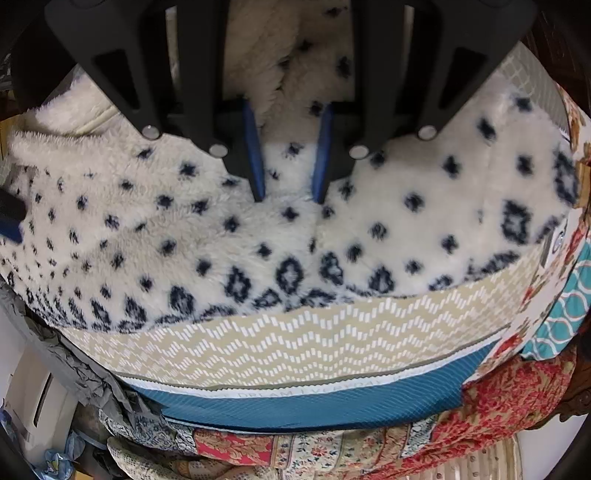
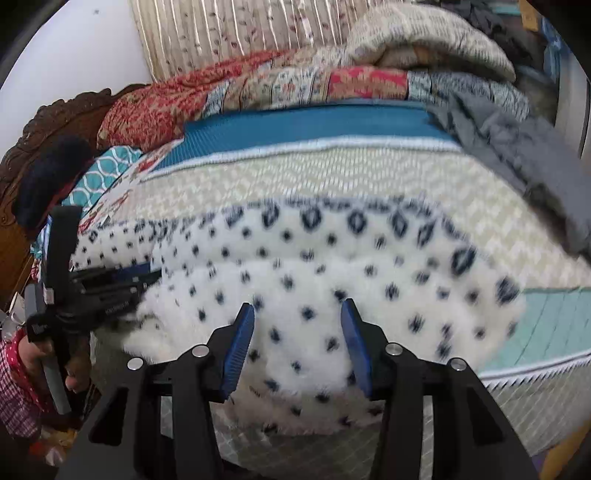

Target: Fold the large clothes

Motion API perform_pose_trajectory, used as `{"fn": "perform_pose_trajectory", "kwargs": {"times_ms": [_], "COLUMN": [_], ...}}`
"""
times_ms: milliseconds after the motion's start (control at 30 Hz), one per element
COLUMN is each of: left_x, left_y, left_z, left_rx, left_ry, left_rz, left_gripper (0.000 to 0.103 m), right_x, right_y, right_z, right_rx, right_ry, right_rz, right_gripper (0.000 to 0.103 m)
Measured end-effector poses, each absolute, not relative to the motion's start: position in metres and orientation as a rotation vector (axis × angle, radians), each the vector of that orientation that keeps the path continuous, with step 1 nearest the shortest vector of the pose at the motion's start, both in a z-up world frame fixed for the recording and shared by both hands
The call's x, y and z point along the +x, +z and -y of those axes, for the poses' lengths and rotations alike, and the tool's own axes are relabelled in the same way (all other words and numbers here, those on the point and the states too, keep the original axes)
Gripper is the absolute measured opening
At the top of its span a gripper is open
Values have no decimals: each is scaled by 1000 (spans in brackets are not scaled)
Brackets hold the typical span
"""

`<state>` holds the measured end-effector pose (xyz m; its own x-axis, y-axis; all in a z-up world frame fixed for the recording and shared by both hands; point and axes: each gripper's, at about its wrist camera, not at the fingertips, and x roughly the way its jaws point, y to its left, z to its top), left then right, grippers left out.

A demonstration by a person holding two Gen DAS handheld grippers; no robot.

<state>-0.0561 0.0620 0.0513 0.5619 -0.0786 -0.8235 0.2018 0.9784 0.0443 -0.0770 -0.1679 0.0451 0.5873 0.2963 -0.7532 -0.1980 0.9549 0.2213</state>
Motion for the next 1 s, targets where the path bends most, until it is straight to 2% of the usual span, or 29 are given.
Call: {"fn": "perform_pose_trajectory", "kwargs": {"times_ms": [100,233,1000], "left_x": [-58,-60,-72], "left_y": [50,49,41], "left_z": [-61,-60,-49], "left_rx": [143,152,239], "left_ry": [-163,-159,-129], "left_rz": [-955,-942,-863], "left_gripper": [27,27,27], "right_x": [-73,-71,-79], "right_y": [23,8,-2], "right_z": [167,171,172], "right_rx": [114,137,128], "right_ry": [277,292,312], "right_rz": [-962,-946,-886], "right_gripper": [73,74,75]}}
